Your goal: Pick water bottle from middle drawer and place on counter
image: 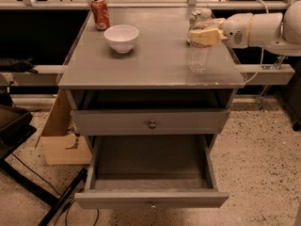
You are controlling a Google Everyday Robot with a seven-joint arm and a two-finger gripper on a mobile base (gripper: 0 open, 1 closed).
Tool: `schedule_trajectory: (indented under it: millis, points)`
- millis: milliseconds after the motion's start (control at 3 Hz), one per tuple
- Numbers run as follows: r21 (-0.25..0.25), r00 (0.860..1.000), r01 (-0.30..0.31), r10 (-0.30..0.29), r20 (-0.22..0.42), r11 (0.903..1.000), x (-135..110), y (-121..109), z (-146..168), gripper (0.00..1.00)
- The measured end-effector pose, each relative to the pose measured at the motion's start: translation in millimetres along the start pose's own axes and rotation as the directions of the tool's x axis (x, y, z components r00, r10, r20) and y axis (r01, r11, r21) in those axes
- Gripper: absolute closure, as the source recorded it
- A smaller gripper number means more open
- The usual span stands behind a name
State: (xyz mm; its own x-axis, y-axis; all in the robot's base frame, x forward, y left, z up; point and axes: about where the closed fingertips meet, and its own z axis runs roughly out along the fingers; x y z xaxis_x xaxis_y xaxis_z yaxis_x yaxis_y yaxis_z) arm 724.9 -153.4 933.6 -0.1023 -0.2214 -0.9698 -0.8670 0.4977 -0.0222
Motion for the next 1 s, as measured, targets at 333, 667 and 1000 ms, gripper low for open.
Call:
schedule_trajectory:
  millis: [333, 667, 1000]
  points:
    - [0.000, 1.000, 0.000, 0.000, 0.000, 1.0000, 0.0, 0.0, 0.0, 0.60]
    - [0.000, 1.000, 0.000, 0.000, 0.000, 1.0000, 0.0, 0.0, 0.1, 0.37]
    - [0.000, 1.000, 0.000, 0.000, 0.000, 1.0000, 0.0, 0.0, 0.1, 0.14]
